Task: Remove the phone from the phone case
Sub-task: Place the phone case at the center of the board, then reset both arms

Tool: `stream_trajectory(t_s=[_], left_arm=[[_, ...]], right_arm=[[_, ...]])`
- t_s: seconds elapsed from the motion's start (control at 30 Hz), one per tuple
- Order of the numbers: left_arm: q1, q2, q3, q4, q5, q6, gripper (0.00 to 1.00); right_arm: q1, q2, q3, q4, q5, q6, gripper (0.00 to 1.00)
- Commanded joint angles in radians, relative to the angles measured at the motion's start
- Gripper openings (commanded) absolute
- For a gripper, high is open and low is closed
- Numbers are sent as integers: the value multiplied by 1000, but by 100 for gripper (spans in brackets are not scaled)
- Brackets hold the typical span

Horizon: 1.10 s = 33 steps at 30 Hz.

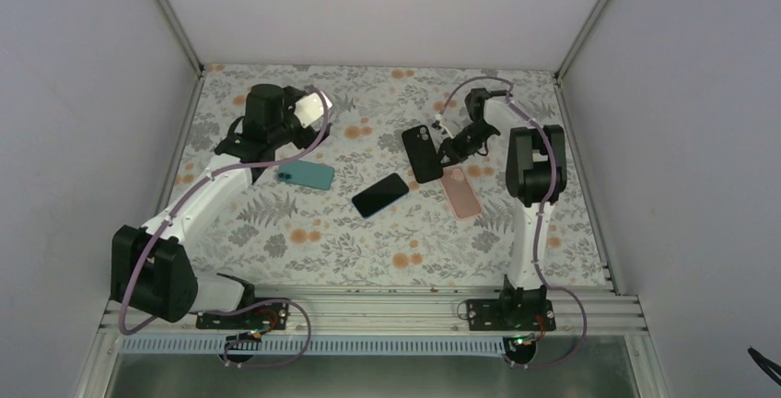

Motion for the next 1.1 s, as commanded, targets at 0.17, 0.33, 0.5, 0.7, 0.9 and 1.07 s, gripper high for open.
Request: stream_trajectory(t_s=[0.17,0.33,0.5,0.7,0.9,1.07], left_arm=[[20,-46,40,-33,88,-17,100],[24,-44,61,-59,110,-16,100],[31,-43,77,-89,122,-1,100],[37,-10,163,-215,188,11,100],[39,8,214,-251,170,5,100],[43,35,250,-276,142,-4,100]], right_arm=[[28,99,120,24,-48,31,35],[27,68,127,34,10,49,100],[27,-70,82,59,115,61,100],[26,-313,-4,40,140,45,100],[16,-581,-231,221,225,102,100],[6,-665,-390,424,234,149,100]])
